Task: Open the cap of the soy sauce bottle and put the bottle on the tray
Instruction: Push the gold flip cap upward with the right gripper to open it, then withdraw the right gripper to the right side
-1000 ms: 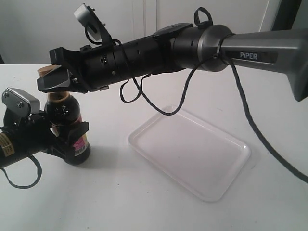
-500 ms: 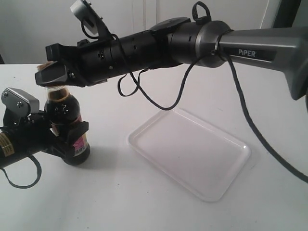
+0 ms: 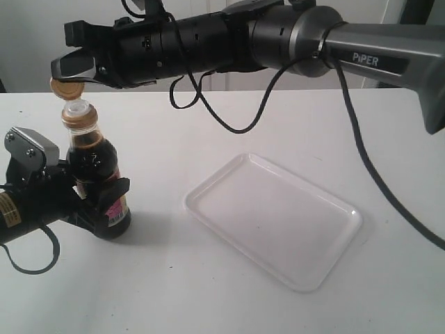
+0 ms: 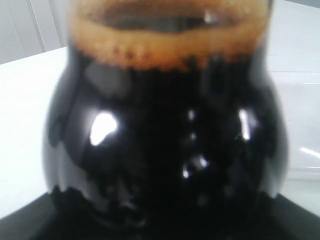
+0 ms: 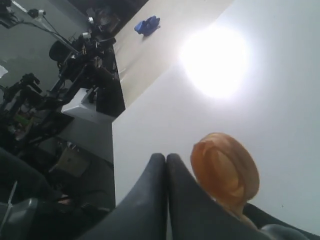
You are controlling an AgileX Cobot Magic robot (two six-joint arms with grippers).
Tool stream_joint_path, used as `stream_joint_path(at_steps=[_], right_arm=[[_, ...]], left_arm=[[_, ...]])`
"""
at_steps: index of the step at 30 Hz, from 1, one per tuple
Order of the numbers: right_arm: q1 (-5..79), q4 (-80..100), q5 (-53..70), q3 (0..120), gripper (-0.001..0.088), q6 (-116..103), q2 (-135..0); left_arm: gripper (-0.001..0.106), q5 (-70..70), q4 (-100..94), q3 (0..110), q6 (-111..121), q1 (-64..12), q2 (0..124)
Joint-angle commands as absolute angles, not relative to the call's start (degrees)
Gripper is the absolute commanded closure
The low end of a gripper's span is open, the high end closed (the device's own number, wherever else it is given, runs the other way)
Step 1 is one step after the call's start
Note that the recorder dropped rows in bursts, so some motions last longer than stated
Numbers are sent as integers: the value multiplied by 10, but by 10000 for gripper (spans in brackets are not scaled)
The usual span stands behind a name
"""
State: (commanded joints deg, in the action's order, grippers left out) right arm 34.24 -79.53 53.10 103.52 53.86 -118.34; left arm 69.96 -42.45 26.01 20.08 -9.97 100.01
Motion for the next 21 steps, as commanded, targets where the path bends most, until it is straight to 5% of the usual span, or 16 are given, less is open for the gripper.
stream_joint_path(at_steps=[11, 21], right_arm=[[342, -418, 695, 1032, 868, 346, -1128], [342, -95, 654, 914, 868, 136, -1044]], left_arm=[[1053, 700, -420, 260, 208, -100, 1000], [1053, 700, -416, 260, 233, -100, 1000]])
